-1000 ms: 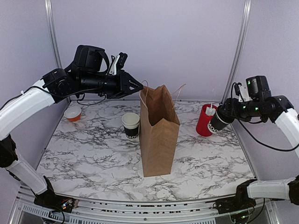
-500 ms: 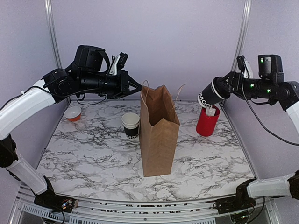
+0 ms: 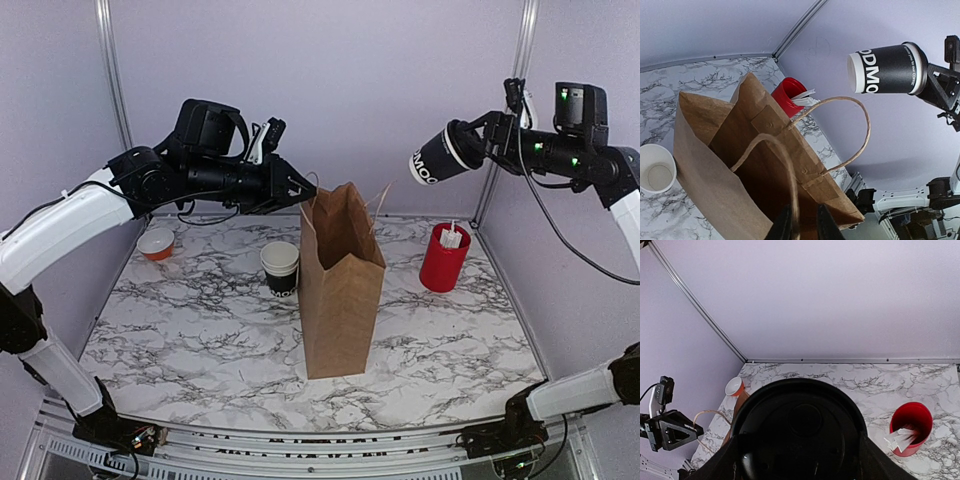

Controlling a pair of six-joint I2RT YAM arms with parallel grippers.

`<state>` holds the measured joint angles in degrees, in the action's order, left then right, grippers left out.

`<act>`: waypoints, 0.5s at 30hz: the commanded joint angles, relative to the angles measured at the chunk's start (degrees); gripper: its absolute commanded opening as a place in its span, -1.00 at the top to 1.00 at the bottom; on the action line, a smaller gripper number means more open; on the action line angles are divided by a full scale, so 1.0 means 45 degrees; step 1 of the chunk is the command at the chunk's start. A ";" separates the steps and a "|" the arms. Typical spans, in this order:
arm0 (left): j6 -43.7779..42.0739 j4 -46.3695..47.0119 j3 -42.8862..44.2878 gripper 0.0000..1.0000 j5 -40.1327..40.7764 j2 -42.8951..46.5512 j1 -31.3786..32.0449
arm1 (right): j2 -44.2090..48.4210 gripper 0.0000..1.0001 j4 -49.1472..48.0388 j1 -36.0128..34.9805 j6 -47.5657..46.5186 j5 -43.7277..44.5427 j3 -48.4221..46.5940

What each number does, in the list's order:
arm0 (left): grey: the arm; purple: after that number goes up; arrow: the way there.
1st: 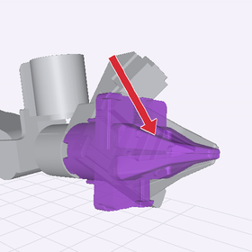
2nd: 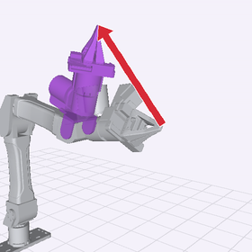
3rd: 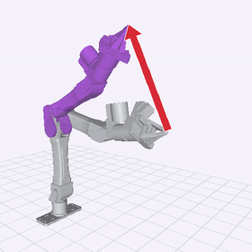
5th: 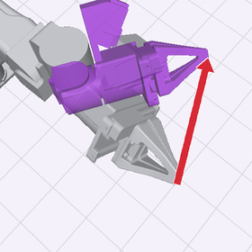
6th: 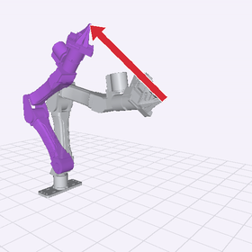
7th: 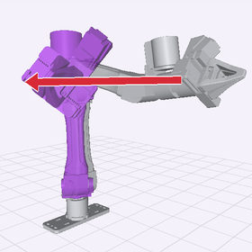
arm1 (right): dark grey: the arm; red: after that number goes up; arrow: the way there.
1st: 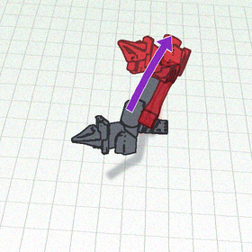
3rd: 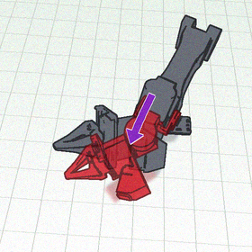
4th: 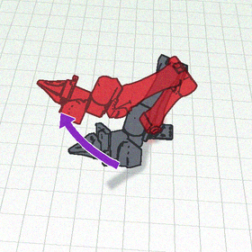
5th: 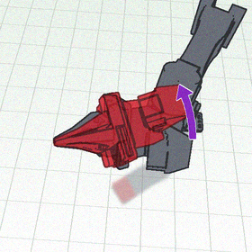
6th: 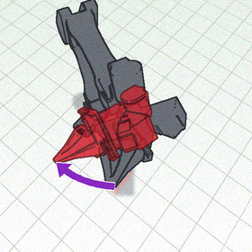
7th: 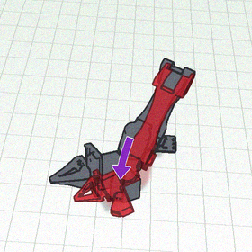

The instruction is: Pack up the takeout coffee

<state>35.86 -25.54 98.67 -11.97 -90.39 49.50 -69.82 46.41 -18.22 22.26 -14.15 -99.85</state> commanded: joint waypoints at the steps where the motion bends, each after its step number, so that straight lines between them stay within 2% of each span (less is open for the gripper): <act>1: -0.0174 0.0163 0.0054 0.43 0.0238 0.0447 0.0084 | -0.0234 -0.14 -0.0509 -0.0160 -0.0103 -0.0309 -0.0916; 4: -0.0303 0.0143 0.0036 0.35 0.0266 0.0455 0.0095 | -0.0323 -0.14 -0.0654 -0.0165 -0.0038 -0.0333 -0.0940; 8: -0.0402 -0.0062 0.0236 0.39 0.0252 0.0176 0.0095 | -0.0443 -0.14 -0.0959 -0.0211 0.0091 -0.0512 -0.0933; 15: -0.0541 -0.0173 0.0689 0.98 0.0321 -0.0264 0.0133 | -0.0772 -0.12 -0.1480 -0.0409 0.0353 -0.0696 -0.1119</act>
<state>34.26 -25.93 99.26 -10.92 -90.52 49.74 -72.55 43.33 -18.90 22.68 -16.10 -102.28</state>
